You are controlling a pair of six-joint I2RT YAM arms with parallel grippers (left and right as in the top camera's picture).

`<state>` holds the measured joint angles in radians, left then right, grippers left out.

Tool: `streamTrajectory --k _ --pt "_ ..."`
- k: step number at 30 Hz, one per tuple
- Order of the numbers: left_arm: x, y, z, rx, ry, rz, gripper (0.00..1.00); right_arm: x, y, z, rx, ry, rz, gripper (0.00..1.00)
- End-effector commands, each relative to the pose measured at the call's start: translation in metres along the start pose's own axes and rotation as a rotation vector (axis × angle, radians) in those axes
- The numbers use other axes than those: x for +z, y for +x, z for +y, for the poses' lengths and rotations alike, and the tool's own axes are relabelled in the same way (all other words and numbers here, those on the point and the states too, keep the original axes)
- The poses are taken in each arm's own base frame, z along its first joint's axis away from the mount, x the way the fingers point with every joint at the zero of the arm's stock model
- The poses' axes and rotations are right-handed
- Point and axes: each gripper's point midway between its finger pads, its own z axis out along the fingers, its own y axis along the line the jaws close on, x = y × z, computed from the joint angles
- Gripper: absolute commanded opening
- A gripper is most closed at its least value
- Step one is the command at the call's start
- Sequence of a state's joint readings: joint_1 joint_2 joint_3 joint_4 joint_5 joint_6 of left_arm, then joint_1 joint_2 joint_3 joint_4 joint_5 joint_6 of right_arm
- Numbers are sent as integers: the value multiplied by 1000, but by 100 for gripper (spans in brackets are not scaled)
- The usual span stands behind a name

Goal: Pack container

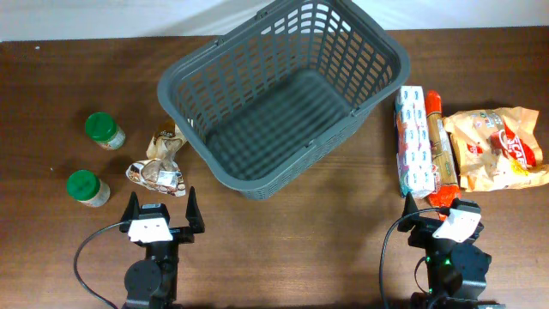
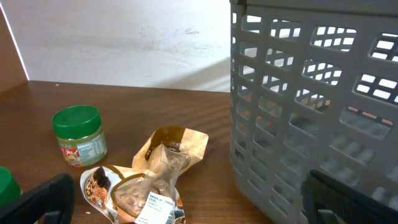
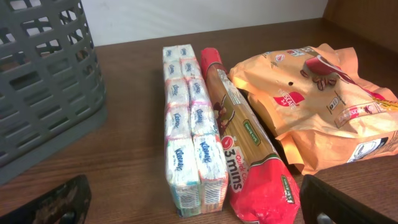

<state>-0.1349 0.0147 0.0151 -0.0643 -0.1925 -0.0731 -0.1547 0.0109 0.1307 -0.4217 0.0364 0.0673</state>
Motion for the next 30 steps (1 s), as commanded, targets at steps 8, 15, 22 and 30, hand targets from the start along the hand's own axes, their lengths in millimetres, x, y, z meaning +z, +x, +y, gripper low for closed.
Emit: streamTrajectory --k 8,15,22,30 --pt "0 1 2 -6 -12 -2 99 1 2 0 5 0 0 99" --pt "0 1 2 -6 -12 -2 99 1 2 -1 5 4 0 99" --pt "0 2 3 -5 -12 2 99 1 2 -1 5 3 0 99" --pt "-14 -52 15 -13 -88 -39 99 -30 -63 16 -11 -80 -108 99"
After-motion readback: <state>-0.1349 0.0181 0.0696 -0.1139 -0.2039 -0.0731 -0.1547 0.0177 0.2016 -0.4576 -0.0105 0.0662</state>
